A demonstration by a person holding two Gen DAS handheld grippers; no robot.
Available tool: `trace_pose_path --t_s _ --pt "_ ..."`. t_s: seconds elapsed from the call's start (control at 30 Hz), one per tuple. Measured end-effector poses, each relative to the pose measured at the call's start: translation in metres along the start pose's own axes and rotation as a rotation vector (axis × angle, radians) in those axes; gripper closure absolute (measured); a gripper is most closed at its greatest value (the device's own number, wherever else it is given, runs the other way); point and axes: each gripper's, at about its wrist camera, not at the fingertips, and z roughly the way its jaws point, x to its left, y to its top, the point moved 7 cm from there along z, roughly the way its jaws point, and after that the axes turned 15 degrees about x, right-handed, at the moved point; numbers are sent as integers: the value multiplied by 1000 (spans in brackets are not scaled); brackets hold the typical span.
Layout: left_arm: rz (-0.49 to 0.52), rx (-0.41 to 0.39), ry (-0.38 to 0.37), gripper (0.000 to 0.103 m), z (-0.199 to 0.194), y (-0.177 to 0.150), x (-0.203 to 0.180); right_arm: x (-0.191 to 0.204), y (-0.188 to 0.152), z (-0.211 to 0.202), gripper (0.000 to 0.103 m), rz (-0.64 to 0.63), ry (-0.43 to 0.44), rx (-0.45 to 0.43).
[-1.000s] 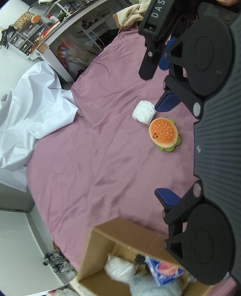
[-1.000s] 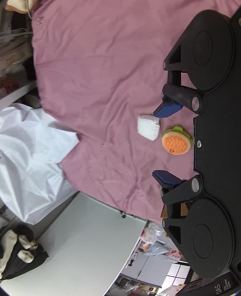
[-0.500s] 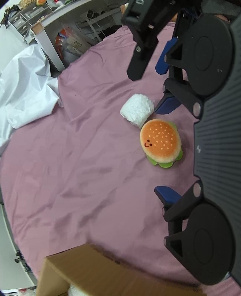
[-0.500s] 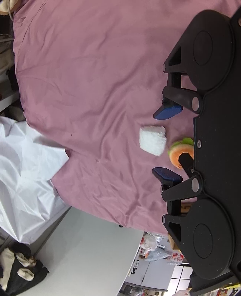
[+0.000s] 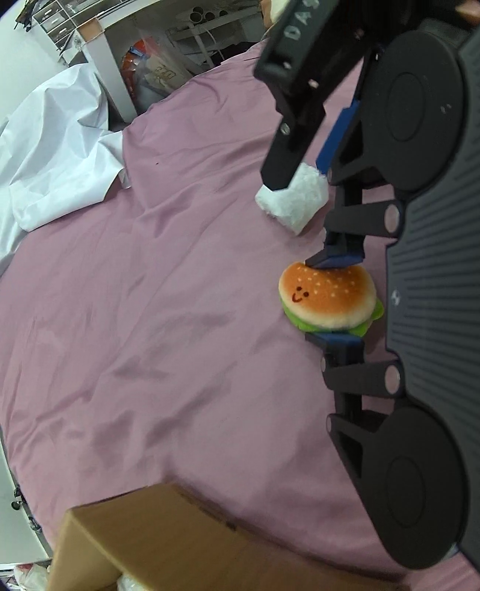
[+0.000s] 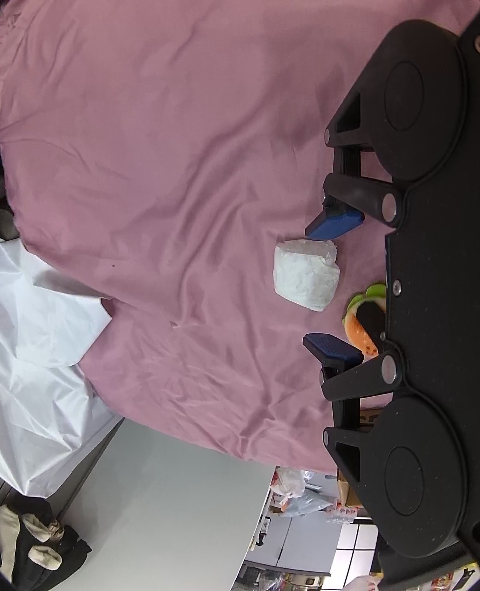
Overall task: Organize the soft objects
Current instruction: 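Grasp the white tissue bundle with the right tool while the left tool lifts the burger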
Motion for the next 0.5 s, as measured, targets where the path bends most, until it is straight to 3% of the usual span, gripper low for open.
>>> trace_pose_path --t_s 0.37,0.5 --pt "-39 -9 24 71 -17 6 25 12 1 19 46 -60 -64 -40" --pt "-46 -22 29 71 -29 4 32 8 0 29 57 -60 -98 -31"
